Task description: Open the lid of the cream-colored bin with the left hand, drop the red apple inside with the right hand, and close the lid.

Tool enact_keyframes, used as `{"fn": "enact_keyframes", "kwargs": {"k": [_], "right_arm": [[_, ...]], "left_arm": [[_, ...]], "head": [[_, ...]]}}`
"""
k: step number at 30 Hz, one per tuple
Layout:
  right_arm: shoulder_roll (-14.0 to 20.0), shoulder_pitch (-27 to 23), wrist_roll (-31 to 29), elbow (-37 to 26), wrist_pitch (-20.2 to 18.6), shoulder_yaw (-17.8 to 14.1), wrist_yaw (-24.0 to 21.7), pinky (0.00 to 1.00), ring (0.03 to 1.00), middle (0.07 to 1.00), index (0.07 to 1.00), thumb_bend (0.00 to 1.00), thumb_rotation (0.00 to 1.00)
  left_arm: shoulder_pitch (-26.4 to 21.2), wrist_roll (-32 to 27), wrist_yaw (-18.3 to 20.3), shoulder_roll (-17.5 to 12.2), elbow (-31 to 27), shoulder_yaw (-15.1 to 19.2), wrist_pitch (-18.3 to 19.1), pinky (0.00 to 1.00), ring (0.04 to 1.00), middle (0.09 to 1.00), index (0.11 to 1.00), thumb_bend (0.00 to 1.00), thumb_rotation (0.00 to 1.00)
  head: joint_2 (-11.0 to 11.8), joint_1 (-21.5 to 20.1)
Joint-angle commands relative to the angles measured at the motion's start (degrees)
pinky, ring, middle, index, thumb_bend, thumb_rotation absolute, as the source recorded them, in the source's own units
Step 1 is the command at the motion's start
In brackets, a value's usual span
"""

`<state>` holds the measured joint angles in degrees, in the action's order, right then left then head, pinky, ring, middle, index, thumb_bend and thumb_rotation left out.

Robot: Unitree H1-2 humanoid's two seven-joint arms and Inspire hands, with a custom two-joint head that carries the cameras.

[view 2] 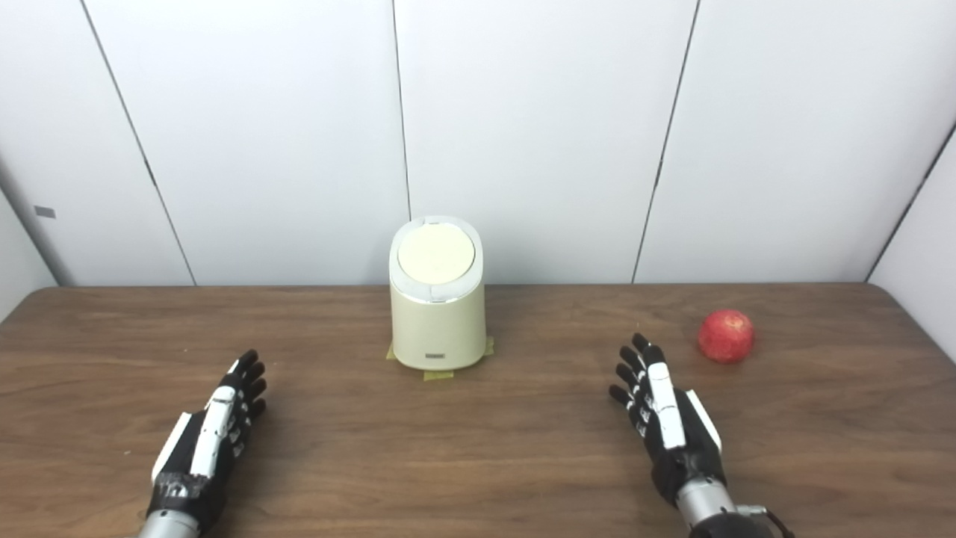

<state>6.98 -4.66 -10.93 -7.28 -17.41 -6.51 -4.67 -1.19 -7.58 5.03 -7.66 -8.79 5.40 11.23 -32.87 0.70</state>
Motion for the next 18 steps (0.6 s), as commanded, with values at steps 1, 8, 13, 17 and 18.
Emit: {"fn": "enact_keyframes", "kwargs": {"k": [1, 8, 13, 17, 18], "right_arm": [[0.54, -2.04, -0.24, -1.67, 2.70, -0.33, -0.38, 0.92, 0.969, 0.973, 1.000, 0.58, 0.98], [0.57, -2.13, -0.18, -1.74, 2.90, -0.27, -0.44, 0.92, 0.971, 0.974, 1.000, 0.58, 0.98], [0.55, -2.15, -0.60, -1.83, 2.89, -0.42, -0.56, 0.93, 0.976, 0.981, 1.000, 0.58, 0.98], [0.55, -2.16, -0.75, -1.82, 2.78, -0.52, -0.54, 0.93, 0.977, 0.981, 1.000, 0.58, 0.98], [0.55, -2.17, -0.65, -1.81, 2.69, -0.52, -0.45, 0.92, 0.976, 0.980, 1.000, 0.58, 0.98]], "left_arm": [[-1.78, -0.27, 0.27, -0.10, -1.64, -0.24, -1.01, 1.00, 1.000, 0.994, 1.000, 0.32, 1.00], [-1.89, -0.07, 0.35, -0.22, -1.32, -0.26, -1.61, 1.00, 1.000, 0.992, 1.000, 0.34, 1.00], [-1.89, -0.01, 0.23, -0.16, -1.16, -0.12, -2.21, 1.00, 1.000, 0.988, 1.000, 0.35, 1.00], [-1.73, -0.17, 0.40, -0.25, -1.70, -0.15, -1.93, 1.00, 1.000, 0.988, 1.000, 0.34, 1.00], [-1.70, -0.24, 0.47, -0.26, -1.74, -0.16, -1.98, 1.00, 1.000, 0.988, 1.000, 0.34, 1.00]], "head": [[-0.05, 0.02], [-0.18, -0.03], [-0.28, -0.07], [-0.33, -0.04], [-0.30, -0.02]]}}
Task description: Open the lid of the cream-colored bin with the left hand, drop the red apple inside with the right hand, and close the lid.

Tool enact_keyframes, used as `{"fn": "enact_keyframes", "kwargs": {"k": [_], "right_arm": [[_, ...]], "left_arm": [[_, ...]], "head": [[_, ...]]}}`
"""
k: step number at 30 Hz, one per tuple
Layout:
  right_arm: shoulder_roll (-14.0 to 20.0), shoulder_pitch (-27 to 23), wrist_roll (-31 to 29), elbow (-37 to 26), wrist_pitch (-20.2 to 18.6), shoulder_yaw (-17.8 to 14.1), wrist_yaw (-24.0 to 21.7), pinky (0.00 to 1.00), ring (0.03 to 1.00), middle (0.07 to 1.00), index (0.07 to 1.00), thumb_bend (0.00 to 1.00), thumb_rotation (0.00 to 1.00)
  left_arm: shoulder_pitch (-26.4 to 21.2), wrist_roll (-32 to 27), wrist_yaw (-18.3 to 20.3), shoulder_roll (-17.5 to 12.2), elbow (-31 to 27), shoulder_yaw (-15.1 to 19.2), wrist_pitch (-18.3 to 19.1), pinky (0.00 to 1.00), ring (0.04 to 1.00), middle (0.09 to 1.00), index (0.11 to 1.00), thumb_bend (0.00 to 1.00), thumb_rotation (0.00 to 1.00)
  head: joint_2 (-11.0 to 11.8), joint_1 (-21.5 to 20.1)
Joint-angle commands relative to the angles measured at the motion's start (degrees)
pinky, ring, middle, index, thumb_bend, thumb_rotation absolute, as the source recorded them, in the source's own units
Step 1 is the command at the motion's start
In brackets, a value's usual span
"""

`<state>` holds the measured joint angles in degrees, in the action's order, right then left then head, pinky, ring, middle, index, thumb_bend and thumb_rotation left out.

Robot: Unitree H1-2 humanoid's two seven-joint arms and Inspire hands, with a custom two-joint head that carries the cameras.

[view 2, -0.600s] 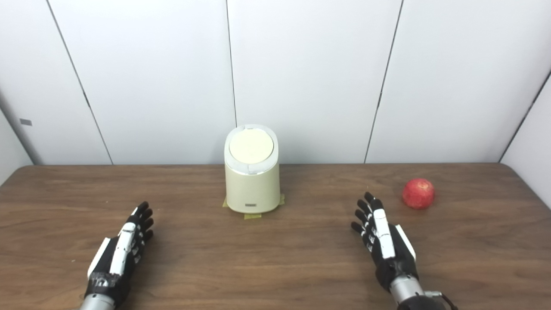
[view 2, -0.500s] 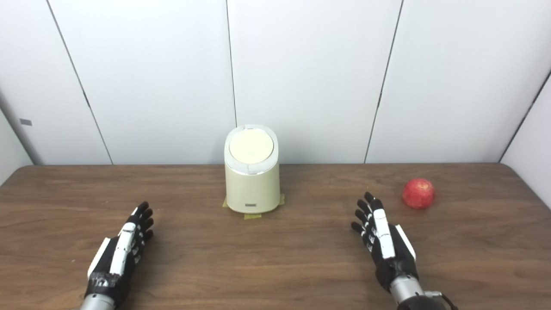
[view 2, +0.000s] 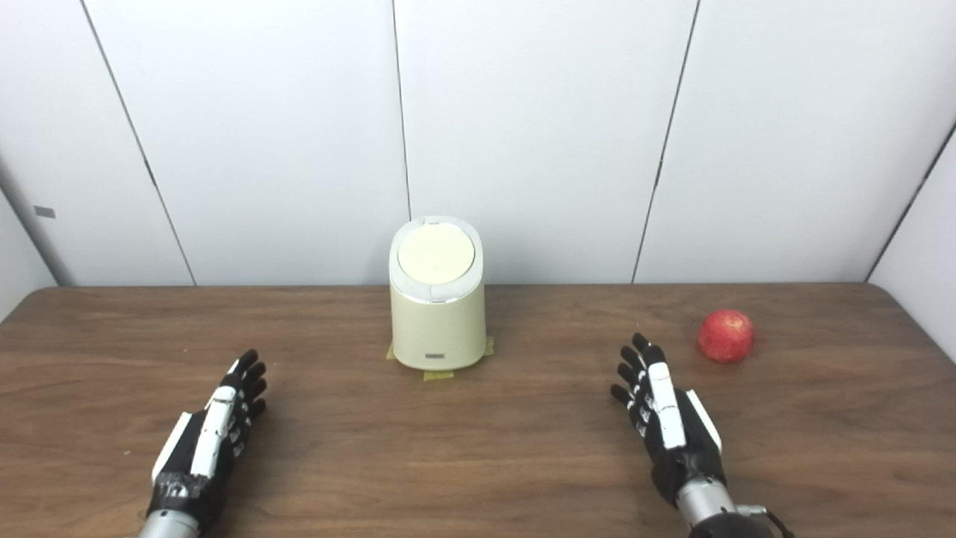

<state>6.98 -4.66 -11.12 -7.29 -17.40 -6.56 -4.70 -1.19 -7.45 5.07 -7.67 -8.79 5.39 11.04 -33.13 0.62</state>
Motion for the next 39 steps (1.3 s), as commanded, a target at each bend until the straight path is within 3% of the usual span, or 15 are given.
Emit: {"fn": "enact_keyframes", "kwargs": {"k": [1, 19, 20, 22, 23, 24, 27, 31, 36, 39], "right_arm": [[0.55, -2.17, -0.37, -1.80, 2.61, -0.46, -0.35, 0.92, 0.974, 0.978, 1.000, 0.58, 0.98], [0.94, -2.25, -0.29, -1.59, 2.43, -0.45, -0.57, 0.93, 0.971, 0.971, 1.000, 0.57, 0.97], [1.09, -2.26, -0.33, -1.24, 2.83, -0.48, -0.76, 0.93, 0.971, 0.971, 1.000, 0.57, 0.97], [1.34, -2.28, -0.58, -0.78, 3.20, -0.63, -1.08, 0.93, 0.975, 0.975, 1.000, 0.57, 0.97], [1.36, -2.26, -0.85, -0.79, 3.02, -0.76, -1.16, 0.93, 0.974, 0.973, 1.000, 0.57, 0.97], [1.39, -2.22, -1.07, -0.77, 2.94, -0.87, -1.29, 0.93, 0.975, 0.974, 1.000, 0.58, 0.97], [1.54, -2.02, -1.17, -0.47, 2.82, -0.91, -1.67, 0.93, 0.977, 0.975, 1.000, 0.58, 0.96], [1.63, -1.74, -1.02, -0.04, 3.14, -0.78, -1.95, 0.92, 0.978, 0.978, 1.000, 0.58, 0.96], [1.85, -1.55, -1.01, 0.51, 4.03, -0.67, -2.29, 0.93, 0.978, 0.983, 1.000, 0.58, 0.95], [2.00, -1.48, -0.81, 0.71, 4.36, -0.67, -2.27, 0.92, 0.979, 0.982, 1.000, 0.60, 0.93]], "left_arm": [[-1.68, -0.42, 0.47, -0.25, -1.76, -0.15, -1.83, 1.00, 1.000, 0.989, 1.000, 0.34, 1.00], [-1.77, 0.55, -0.11, 0.12, -1.70, -0.56, -1.16, 1.00, 1.000, 0.985, 0.996, 0.33, 0.99], [-1.80, 0.89, -0.06, -0.10, -1.73, -0.75, -0.87, 1.00, 1.000, 0.987, 0.998, 0.34, 0.97], [-1.87, 2.65, -0.34, -0.64, -2.13, -1.41, -0.04, 1.00, 1.000, 0.987, 1.000, 0.41, 0.84], [-1.92, 3.49, -0.58, -0.78, -2.48, -1.67, 0.21, 1.00, 1.000, 0.986, 1.000, 0.42, 0.75], [-1.96, 4.16, -0.86, -0.77, -2.83, -1.81, 0.52, 1.00, 0.998, 0.984, 1.000, 0.45, 0.60], [-2.40, 7.25, -2.84, -0.24, -3.79, -1.97, 1.64, 0.97, 0.970, 0.964, 0.997, 0.55, 0.38], [-4.85, 10.42, -4.49, -0.10, -4.63, -2.18, 3.63, 1.00, 0.959, 0.941, 0.986, 0.63, 0.33], [-11.67, 17.27, -5.02, -1.93, -5.17, -4.30, 8.94, 0.87, 0.895, 0.920, 0.991, 0.73, 0.38], [-15.58, 18.17, -5.83, -1.13, -4.67, -4.18, 11.46, 0.83, 0.879, 0.917, 0.980, 0.76, 0.35]], "head": [[-0.04, 0.07], [0.33, 0.78], [0.33, 0.78], [0.47, 1.13], [0.62, 1.20], [0.73, 1.25], [1.02, 1.40], [1.21, 1.60], [1.20, 1.48], [1.26, 1.51]]}}
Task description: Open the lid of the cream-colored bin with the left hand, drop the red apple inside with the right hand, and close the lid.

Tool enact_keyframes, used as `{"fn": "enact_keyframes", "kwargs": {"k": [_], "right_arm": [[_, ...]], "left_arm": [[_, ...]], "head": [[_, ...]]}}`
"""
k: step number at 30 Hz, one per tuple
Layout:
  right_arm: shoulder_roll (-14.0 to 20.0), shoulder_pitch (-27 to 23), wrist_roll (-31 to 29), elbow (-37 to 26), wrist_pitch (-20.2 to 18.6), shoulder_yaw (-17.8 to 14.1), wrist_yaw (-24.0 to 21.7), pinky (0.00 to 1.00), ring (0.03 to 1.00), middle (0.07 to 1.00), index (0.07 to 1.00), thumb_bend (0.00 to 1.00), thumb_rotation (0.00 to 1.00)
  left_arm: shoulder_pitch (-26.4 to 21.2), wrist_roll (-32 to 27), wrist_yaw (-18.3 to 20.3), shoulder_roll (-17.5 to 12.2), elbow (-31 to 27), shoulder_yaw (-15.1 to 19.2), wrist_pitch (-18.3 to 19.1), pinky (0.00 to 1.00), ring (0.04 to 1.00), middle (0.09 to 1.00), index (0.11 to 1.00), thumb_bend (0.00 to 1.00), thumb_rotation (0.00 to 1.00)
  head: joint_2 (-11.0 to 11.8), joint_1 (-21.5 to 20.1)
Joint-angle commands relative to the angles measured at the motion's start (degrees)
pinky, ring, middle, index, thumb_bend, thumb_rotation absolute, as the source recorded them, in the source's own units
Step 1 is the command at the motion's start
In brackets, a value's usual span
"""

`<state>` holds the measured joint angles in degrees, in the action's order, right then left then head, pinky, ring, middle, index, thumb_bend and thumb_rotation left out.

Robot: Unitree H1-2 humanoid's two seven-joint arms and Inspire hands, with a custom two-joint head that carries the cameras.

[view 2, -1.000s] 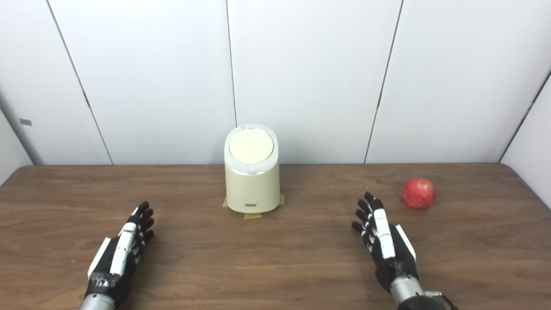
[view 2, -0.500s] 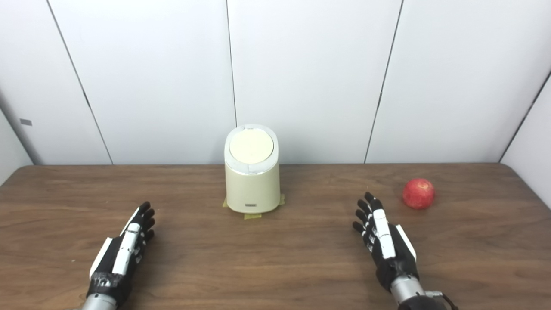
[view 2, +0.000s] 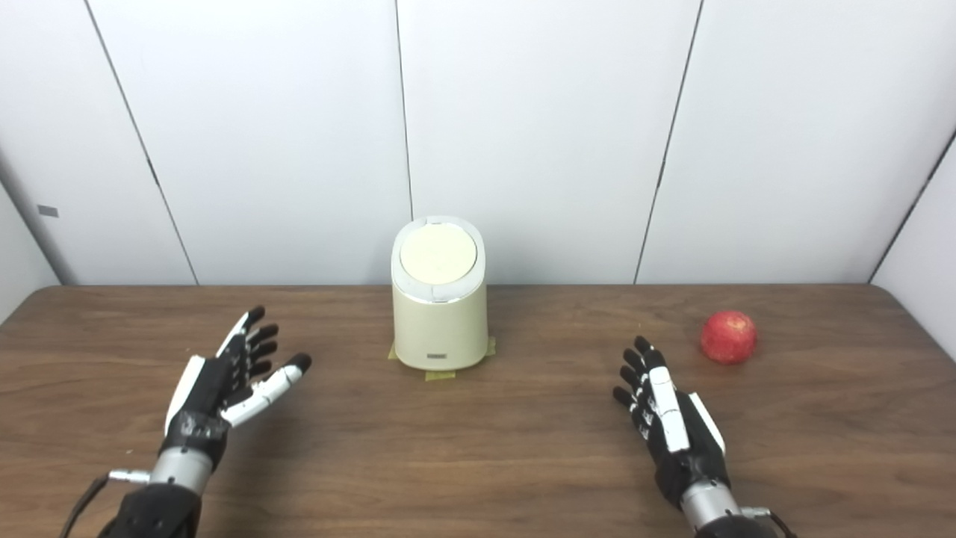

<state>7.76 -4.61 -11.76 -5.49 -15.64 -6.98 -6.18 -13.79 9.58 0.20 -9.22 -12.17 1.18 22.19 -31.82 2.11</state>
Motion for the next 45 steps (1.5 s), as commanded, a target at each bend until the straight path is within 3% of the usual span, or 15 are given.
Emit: {"fn": "enact_keyframes", "kwargs": {"k": [1, 9, 15, 26, 32, 37, 43, 45], "right_arm": [[1.21, -1.52, -0.15, -1.05, 2.65, -0.29, -0.76, 0.92, 0.980, 0.981, 1.000, 0.60, 0.92], [1.50, -1.60, 0.82, -0.25, 3.44, 0.19, -0.81, 0.91, 0.979, 0.978, 1.000, 0.63, 0.89], [0.88, -1.63, 1.32, -0.71, 3.21, 0.33, -0.24, 0.90, 0.969, 0.969, 1.000, 0.62, 0.89], [0.22, -1.66, 1.40, -1.06, 2.67, 0.29, 0.01, 0.91, 0.970, 0.966, 1.000, 0.60, 0.92], [-0.64, -1.58, 1.65, -2.39, 1.36, 0.61, 0.59, 0.91, 0.969, 0.964, 1.000, 0.60, 0.94], [-0.89, -1.61, 2.44, -2.95, 1.17, 1.11, 0.89, 0.89, 0.954, 0.959, 1.000, 0.59, 0.94], [-1.50, -1.90, 2.35, -2.78, 1.36, 1.54, 1.04, 0.88, 0.946, 0.952, 1.000, 0.61, 0.91], [-1.72, -1.94, 2.31, -2.89, 1.37, 1.66, 1.09, 0.89, 0.949, 0.952, 1.000, 0.61, 0.91]], "left_arm": [[-3.93, 1.13, -1.22, 0.74, -1.11, 0.17, 0.90, 0.82, 0.881, 0.920, 0.979, 0.77, 0.34], [-13.57, 3.07, -0.49, 1.60, 2.52, -0.59, 4.66, 0.86, 0.935, 0.979, 1.000, 0.77, 0.33], [-20.70, 7.05, 1.09, 1.74, 7.82, -1.53, 4.68, 0.79, 0.921, 0.984, 1.000, 0.81, 0.32], [-31.47, 8.54, 4.52, 2.09, 18.86, -3.86, 4.69, 0.75, 0.897, 0.992, 1.000, 0.85, 0.17], [-36.03, 11.88, 9.67, 0.03, 25.19, -8.12, 4.73, 0.83, 0.952, 1.000, 1.000, 0.85, 0.23], [-40.37, 16.16, 13.79, -1.05, 30.89, -10.45, 4.72, 0.99, 0.999, 1.000, 0.984, 0.91, 0.16], [-45.45, 22.57, 17.11, 0.24, 38.76, -9.72, 4.73, 1.00, 1.000, 1.000, 0.997, 0.93, 0.08], [-46.71, 26.55, 17.99, 0.24, 40.72, -11.29, 4.72, 1.00, 1.000, 1.000, 0.997, 0.93, 0.09]], "head": [[-0.04, 0.00], [0.00, -0.07], [0.05, -0.12], [-0.03, -0.67], [-0.10, -1.48], [0.04, -1.83], [0.21, -1.89], [0.38, -2.02]]}}
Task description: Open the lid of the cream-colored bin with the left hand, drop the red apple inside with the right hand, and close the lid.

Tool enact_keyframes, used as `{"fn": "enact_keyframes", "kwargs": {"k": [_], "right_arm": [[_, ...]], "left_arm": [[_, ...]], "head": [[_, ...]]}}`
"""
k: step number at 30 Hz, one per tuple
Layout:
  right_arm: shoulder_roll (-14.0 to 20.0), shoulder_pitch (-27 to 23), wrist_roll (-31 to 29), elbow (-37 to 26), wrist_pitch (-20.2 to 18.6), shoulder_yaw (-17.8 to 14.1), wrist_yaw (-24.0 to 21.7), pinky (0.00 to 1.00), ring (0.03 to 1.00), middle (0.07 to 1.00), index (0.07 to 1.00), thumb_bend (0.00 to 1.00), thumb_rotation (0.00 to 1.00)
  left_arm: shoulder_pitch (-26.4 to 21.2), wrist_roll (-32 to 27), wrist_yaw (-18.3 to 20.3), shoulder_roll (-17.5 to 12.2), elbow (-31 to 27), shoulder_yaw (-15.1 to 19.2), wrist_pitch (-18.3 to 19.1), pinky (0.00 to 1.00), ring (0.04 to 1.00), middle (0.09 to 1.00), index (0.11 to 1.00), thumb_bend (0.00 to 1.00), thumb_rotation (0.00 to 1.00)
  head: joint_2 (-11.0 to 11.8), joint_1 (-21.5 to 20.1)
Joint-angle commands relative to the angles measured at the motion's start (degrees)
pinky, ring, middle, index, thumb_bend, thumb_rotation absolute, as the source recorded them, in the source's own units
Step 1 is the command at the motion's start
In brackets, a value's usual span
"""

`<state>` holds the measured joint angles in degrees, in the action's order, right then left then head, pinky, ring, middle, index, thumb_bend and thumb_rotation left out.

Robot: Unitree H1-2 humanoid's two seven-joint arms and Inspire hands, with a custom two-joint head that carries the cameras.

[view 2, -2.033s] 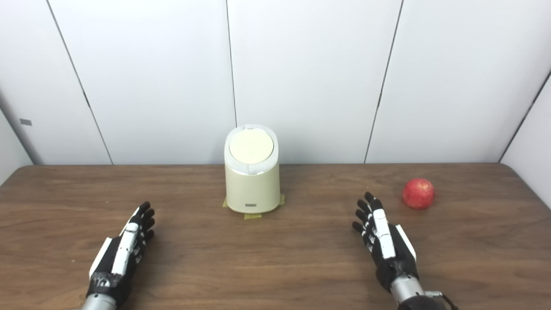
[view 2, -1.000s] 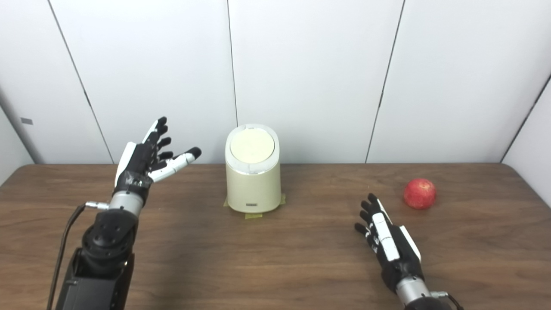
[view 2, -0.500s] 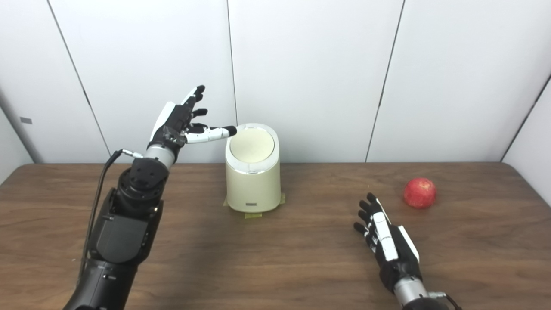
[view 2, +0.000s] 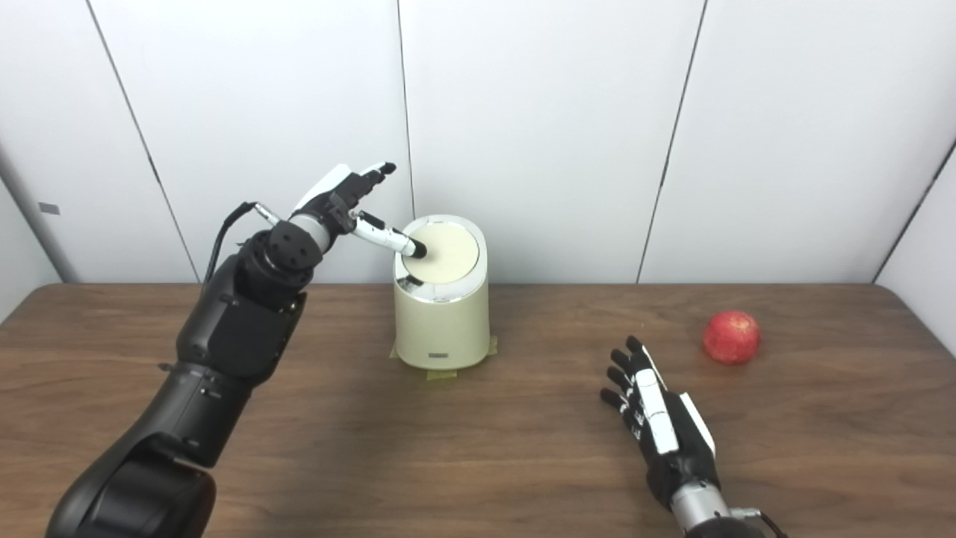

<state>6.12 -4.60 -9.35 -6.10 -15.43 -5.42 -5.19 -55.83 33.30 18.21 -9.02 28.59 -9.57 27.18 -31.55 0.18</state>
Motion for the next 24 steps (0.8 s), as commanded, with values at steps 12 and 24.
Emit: {"fn": "enact_keyframes", "kwargs": {"k": [12, 24], "right_arm": [[-0.72, -2.35, 1.17, -2.97, -0.24, 0.48, 1.46, 0.88, 0.940, 0.940, 1.000, 0.64, 0.92], [-0.96, -2.83, 1.43, -2.96, -0.73, 0.79, 1.75, 0.88, 0.938, 0.935, 1.000, 0.64, 0.92]], "left_arm": [[-8.44, 10.81, 0.30, 1.07, 5.77, -5.65, -0.30, 0.95, 0.997, 1.000, 0.977, 0.95, 0.16], [-8.35, 11.79, -0.45, 1.56, 5.45, -10.47, -0.44, 0.98, 0.983, 1.000, 0.974, 0.94, 0.19]], "head": [[0.20, -0.45], [0.23, -0.82]]}}
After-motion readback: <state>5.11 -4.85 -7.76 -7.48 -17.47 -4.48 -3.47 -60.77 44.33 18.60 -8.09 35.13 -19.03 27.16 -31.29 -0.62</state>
